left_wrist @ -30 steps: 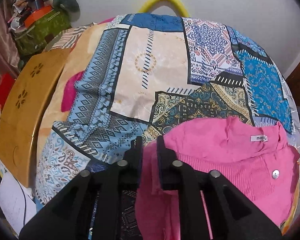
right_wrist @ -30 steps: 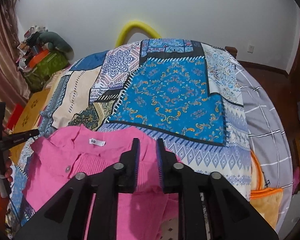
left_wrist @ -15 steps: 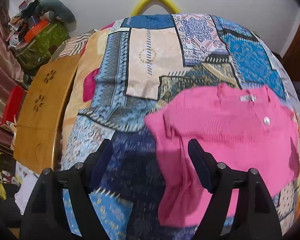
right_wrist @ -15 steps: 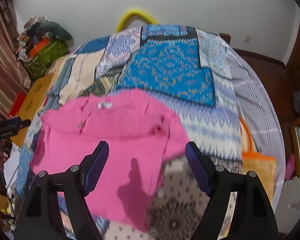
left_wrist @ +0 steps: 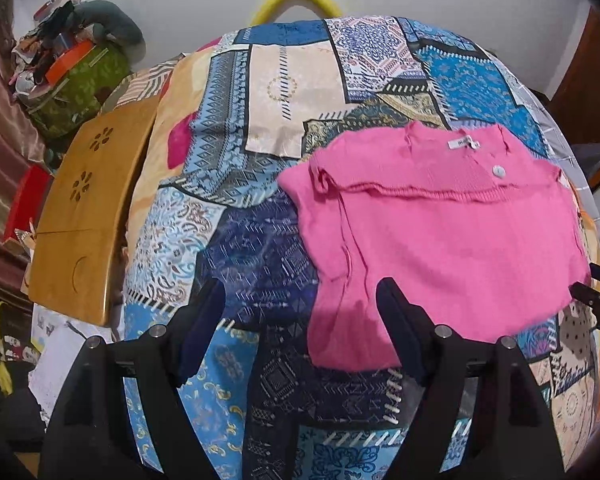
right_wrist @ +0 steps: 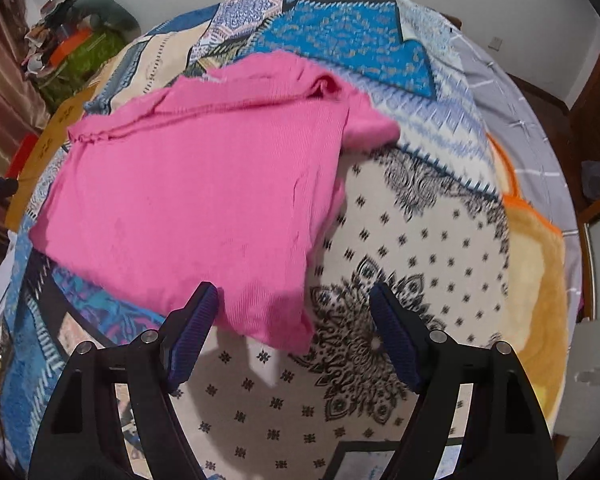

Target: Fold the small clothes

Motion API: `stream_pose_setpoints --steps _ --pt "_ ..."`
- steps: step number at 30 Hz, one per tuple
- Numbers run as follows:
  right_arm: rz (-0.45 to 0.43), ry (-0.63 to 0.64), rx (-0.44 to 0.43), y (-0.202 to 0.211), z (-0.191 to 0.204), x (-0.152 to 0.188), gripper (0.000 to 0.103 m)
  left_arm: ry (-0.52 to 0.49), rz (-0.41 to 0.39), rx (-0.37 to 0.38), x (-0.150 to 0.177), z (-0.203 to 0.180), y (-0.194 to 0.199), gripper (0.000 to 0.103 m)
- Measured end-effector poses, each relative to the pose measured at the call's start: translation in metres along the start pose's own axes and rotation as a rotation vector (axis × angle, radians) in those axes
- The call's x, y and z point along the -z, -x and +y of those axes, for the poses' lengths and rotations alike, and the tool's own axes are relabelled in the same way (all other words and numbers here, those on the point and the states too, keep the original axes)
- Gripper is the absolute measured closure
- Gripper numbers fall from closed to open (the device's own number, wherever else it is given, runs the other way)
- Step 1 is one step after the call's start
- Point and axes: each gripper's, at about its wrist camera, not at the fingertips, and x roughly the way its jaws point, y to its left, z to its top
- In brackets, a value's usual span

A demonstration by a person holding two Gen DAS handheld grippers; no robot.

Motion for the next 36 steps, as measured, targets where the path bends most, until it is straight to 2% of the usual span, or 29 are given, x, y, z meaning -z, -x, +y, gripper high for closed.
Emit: stream_pose_setpoints --steps 1,3,6,7,8,9,11,17,27,33,36 --pt "-0.009 -0.007 0.002 -0.002 -0.001 0.001 0.037 -0.007 0.002 -0.003 0.002 0.000 -0.001 0.026" --pt "-0.016 -0.021 -0.021 -0.006 -0.002 0.002 0.054 -0.022 0.012 -0.015 0.006 -0.002 -0.006 0.026" --pt "-0.017 -0.033 -0.062 -0.013 0.000 0.000 0.068 -0.030 0.021 -0.044 0.007 -0.002 -0.014 0.026" --pt "-0.026 -0.025 -0.055 -0.015 0.001 -0.001 0.070 -0.028 0.025 -0.047 0.007 -0.002 -0.017 0.026" --pt "-0.031 -0.016 -0.050 -0.016 0.003 -0.001 0.076 -0.026 0.029 -0.048 0.006 -0.002 -0.019 0.026" --pt "-0.040 0.001 -0.048 -0.017 0.003 -0.002 0.086 -0.027 0.030 -0.046 0.005 -0.002 -0.021 0.026" --pt "-0.043 0.040 -0.051 -0.017 0.006 -0.002 0.094 -0.038 0.028 -0.047 0.002 -0.004 -0.024 0.026" --pt "-0.041 0.130 -0.008 -0.016 0.004 -0.003 0.097 -0.077 0.043 -0.044 -0.010 -0.013 -0.039 0.026" --pt "-0.066 0.047 0.065 -0.013 -0.047 -0.027 0.098 -0.133 0.104 -0.022 -0.039 -0.043 -0.083 0.023" --pt "-0.076 0.011 0.109 -0.019 -0.069 -0.048 0.098 -0.069 0.105 0.067 -0.067 -0.047 -0.096 0.013" --pt "-0.081 -0.029 0.118 -0.025 -0.081 -0.062 0.098 -0.023 0.104 0.106 -0.081 -0.046 -0.105 0.012"
